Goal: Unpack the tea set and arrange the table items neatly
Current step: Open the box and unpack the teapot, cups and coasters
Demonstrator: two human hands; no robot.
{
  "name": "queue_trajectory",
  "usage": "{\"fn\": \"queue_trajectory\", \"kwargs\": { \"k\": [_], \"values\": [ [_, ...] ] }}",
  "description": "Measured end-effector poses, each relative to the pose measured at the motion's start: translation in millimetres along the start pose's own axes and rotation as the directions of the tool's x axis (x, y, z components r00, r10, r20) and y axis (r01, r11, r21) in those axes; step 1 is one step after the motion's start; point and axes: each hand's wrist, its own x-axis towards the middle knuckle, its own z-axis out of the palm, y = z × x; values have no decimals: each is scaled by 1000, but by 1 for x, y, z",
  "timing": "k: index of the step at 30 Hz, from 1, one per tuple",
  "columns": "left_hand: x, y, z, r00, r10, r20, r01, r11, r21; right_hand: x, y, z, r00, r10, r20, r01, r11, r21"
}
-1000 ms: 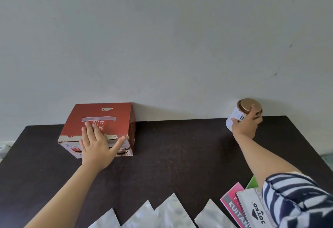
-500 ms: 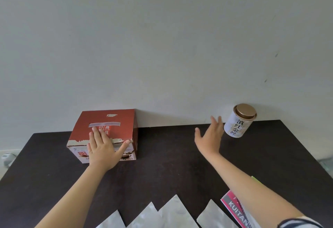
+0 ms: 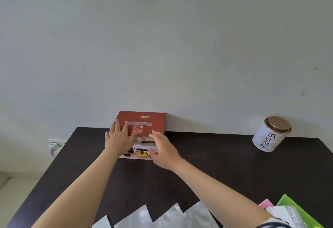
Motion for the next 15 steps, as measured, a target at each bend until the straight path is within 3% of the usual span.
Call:
{"fn": "queue_trajectory", "kwargs": {
  "k": [4,10,15],
  "values": [
    [7,-20,8,991,-68,113,71,997,-21,6,-2,11,1000,-4,19,5,996,-93],
    [6,-19,16,992,-67,103,82,985,-151,7,-9,22,998,-11,-66,5,996,-87],
    [7,-24,17,991,-48,124,71,980,-188,13,-22,33,990,88,-109,-98,991,-92]
  ]
}}
